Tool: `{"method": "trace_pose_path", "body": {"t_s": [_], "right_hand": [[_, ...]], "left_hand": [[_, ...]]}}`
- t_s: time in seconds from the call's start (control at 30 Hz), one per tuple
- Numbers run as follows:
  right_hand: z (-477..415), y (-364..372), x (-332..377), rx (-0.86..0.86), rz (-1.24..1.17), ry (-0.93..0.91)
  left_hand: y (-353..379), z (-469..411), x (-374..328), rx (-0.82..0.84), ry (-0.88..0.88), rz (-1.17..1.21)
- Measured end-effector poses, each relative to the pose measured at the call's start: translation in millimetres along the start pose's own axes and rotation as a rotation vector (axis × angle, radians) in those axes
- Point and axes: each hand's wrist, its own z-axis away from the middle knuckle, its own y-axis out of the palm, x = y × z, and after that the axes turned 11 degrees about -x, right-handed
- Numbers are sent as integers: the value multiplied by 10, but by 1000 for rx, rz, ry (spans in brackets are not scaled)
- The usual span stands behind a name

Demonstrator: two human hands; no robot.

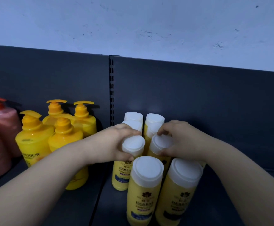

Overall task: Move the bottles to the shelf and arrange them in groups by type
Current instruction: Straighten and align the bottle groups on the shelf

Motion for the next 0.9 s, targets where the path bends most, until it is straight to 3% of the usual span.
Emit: {"method": "trace_pose_path", "body": {"t_s": [0.3, 0.53, 0.63, 0.77, 0.9], "right_hand": [[1, 10, -22, -30, -53, 4], [103, -30, -105, -19, -63, -16], [288, -95, -138, -58, -107, -21], [549, -175, -95, 22, -200, 22], [666, -172, -58, 108, -169, 26]], "left_hand": [[120, -19, -60, -125, -192, 71], [162, -45, -140, -279, -97, -59], [93, 32, -218, -333, -16, 11], [-14, 161, -465, -162, 14, 232], [45, 267, -624, -56, 64, 209]]}}
